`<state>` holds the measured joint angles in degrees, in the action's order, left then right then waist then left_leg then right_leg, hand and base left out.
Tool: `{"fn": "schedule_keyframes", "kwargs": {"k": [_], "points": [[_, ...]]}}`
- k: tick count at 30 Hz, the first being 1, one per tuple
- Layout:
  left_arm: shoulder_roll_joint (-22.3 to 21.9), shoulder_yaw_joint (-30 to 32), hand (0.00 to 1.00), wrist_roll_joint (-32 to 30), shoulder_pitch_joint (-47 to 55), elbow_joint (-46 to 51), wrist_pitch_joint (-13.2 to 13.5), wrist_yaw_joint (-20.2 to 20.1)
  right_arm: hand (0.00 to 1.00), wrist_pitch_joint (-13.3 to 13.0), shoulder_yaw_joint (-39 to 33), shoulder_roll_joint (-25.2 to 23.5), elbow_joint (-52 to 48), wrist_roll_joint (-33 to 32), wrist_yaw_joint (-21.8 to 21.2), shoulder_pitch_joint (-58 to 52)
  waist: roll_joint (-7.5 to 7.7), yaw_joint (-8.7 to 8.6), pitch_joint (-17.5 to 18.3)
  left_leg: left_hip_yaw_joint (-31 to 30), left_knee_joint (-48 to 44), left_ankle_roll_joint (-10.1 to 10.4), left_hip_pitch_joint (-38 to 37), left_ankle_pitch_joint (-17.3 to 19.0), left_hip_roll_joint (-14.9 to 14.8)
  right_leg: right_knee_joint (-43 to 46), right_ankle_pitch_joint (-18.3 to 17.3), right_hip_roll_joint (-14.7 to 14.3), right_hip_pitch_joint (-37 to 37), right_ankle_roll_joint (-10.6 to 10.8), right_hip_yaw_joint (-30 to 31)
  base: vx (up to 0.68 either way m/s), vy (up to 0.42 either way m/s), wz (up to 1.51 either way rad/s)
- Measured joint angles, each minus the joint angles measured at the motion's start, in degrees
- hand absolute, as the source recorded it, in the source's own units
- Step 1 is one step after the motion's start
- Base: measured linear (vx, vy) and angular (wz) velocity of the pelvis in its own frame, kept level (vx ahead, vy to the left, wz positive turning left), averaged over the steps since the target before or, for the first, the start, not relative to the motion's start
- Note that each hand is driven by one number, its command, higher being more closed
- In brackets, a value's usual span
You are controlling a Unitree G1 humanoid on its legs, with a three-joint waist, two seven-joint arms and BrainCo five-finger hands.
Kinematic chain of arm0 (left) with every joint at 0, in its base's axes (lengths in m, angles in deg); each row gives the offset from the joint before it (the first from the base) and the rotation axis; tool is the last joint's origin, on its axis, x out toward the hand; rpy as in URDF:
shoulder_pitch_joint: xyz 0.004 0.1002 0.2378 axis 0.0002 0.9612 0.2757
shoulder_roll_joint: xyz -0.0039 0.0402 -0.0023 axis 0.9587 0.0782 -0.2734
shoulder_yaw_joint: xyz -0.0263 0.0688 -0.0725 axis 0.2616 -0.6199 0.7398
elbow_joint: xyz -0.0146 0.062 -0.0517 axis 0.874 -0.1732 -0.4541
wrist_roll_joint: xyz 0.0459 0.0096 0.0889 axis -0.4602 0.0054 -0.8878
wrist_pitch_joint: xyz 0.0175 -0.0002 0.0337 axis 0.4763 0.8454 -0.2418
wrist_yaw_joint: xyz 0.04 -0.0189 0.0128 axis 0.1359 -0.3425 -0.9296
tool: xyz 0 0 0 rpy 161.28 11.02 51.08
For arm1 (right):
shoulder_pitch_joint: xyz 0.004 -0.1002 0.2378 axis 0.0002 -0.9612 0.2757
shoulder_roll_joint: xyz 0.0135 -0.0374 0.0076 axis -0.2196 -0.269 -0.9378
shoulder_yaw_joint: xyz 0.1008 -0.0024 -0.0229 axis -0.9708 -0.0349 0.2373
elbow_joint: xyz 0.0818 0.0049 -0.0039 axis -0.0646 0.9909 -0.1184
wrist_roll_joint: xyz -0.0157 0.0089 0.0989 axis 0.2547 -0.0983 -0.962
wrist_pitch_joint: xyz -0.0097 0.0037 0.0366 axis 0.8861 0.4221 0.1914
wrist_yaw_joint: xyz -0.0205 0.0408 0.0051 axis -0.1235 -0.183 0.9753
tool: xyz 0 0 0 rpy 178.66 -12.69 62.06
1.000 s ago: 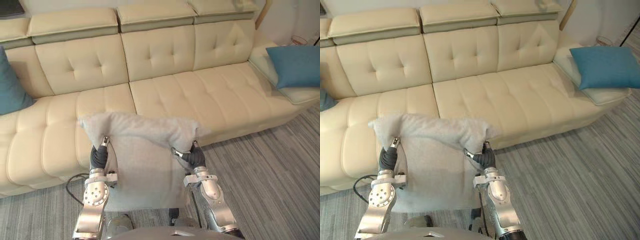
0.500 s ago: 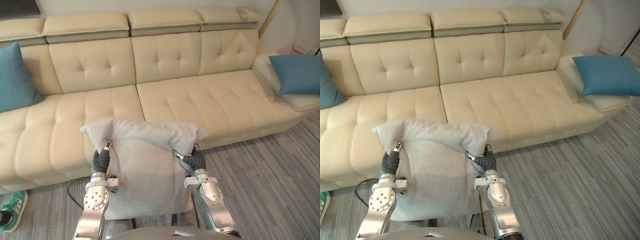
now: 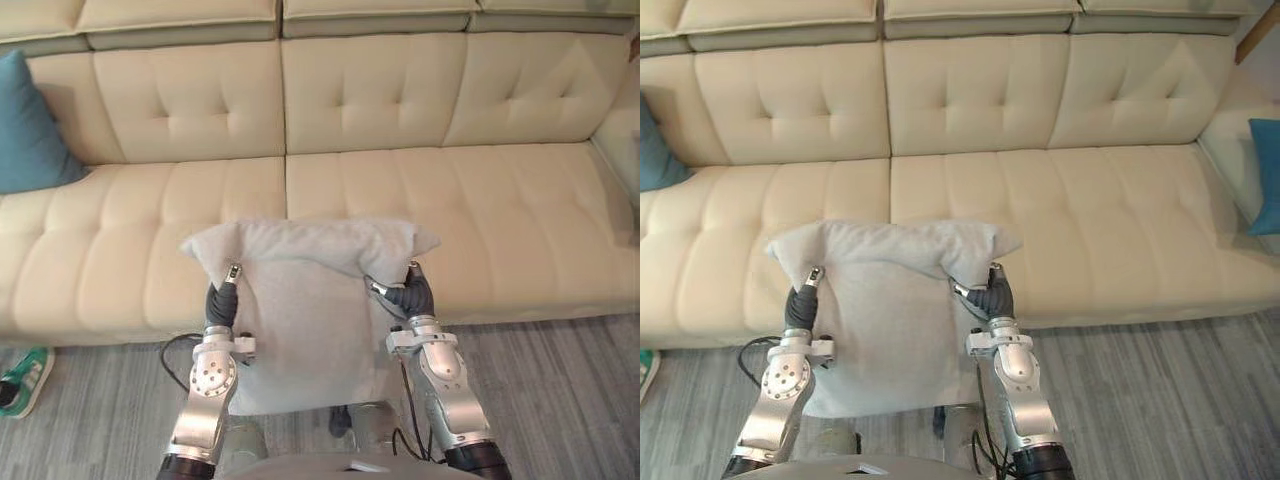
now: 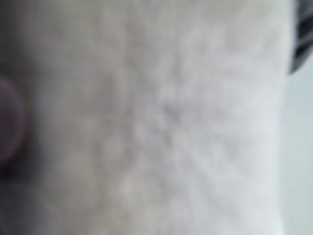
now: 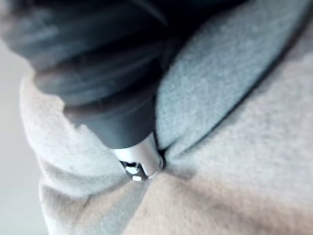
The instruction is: Pick up cushions and gather them together orderly.
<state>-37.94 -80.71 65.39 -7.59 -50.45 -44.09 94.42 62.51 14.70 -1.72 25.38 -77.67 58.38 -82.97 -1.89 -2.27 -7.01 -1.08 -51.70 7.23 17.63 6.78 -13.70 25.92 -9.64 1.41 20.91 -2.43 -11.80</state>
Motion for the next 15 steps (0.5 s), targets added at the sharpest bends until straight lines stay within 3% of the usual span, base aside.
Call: {"fn": "schedule_keyframes", "kwargs": {"k": [1,4,7,8,9,10,12,15], "points": [[-0.1,-0.5,1.00,0.0,0.1,-0.5,0.0,-0.1,1.00,0.0,0.0,0.4,-1.6,0.0,0.2,-1.3,-0.05,0.29,0.0,3.8,-3.5,-0.8,1.1,-0.7,-1.8,-1.3,-0.3,0.0,-2.5,-0.5,0.4,0.42,-0.133,-0.18],[-0.8,-1.3,1.00,0.0,-0.6,0.4,0.1,-0.7,1.00,0.1,-0.7,0.6,-5.7,0.0,1.5,-3.9,0.02,0.42,0.0,12.7,-1.4,-3.5,2.4,3.4,-2.4,-6.6,-0.3,1.5,-9.5,-0.6,0.4,0.44,-0.054,0.12],[-1.3,-1.3,1.00,-0.1,-1.7,1.2,0.4,-0.9,1.00,0.0,-1.2,0.5,-7.9,0.0,1.8,-4.9,-0.16,1.24,0.1,18.2,14.9,-4.5,2.8,4.6,-0.1,-8.5,-0.5,3.4,-14.6,-0.4,-0.1,0.34,0.110,0.10],[-1.2,-1.3,1.00,-0.1,-1.6,1.8,0.4,-1.0,1.00,0.0,-1.2,0.5,-8.2,0.0,2.0,-4.9,-0.16,1.29,0.1,18.2,20.6,-4.5,2.9,3.9,1.4,-8.6,-0.8,4.1,-15.4,0.2,-0.1,0.25,0.188,0.00],[-1.3,-1.5,1.00,-0.2,-1.4,2.7,0.4,-1.2,1.00,0.0,-1.4,0.5,-8.7,0.1,2.1,-5.3,-0.59,1.55,0.4,17.6,29.2,-4.6,2.2,-1.1,3.5,-8.6,-1.8,4.4,-16.3,2.0,0.0,0.26,0.232,-0.15],[-1.1,-2.2,1.00,-0.2,-0.7,3.5,0.5,-1.3,1.00,-0.1,-1.9,0.3,-9.7,0.1,2.0,-6.6,-2.29,2.13,1.9,15.3,35.7,-5.9,1.8,-8.2,4.2,-8.9,-3.9,3.3,-17.2,5.1,0.8,0.34,0.284,-0.03],[1.0,-2.1,1.00,-0.2,-0.7,3.4,0.5,-1.6,1.00,0.1,-2.2,-3.7,-9.1,0.3,1.8,-7.7,1.11,1.28,3.0,15.6,39.5,-6.4,-0.3,-8.8,8.4,-9.5,-4.6,6.7,-17.6,5.8,2.2,0.30,0.225,0.20],[2.0,-1.5,1.00,-0.2,1.6,3.7,0.5,-1.9,1.00,0.2,-1.9,-4.9,-6.0,1.3,0.6,-6.7,1.90,1.62,3.2,17.1,44.1,-7.6,-5.2,-9.6,9.9,-12.0,-1.4,7.1,-20.4,5.9,4.2,0.19,0.135,-0.15]]}}
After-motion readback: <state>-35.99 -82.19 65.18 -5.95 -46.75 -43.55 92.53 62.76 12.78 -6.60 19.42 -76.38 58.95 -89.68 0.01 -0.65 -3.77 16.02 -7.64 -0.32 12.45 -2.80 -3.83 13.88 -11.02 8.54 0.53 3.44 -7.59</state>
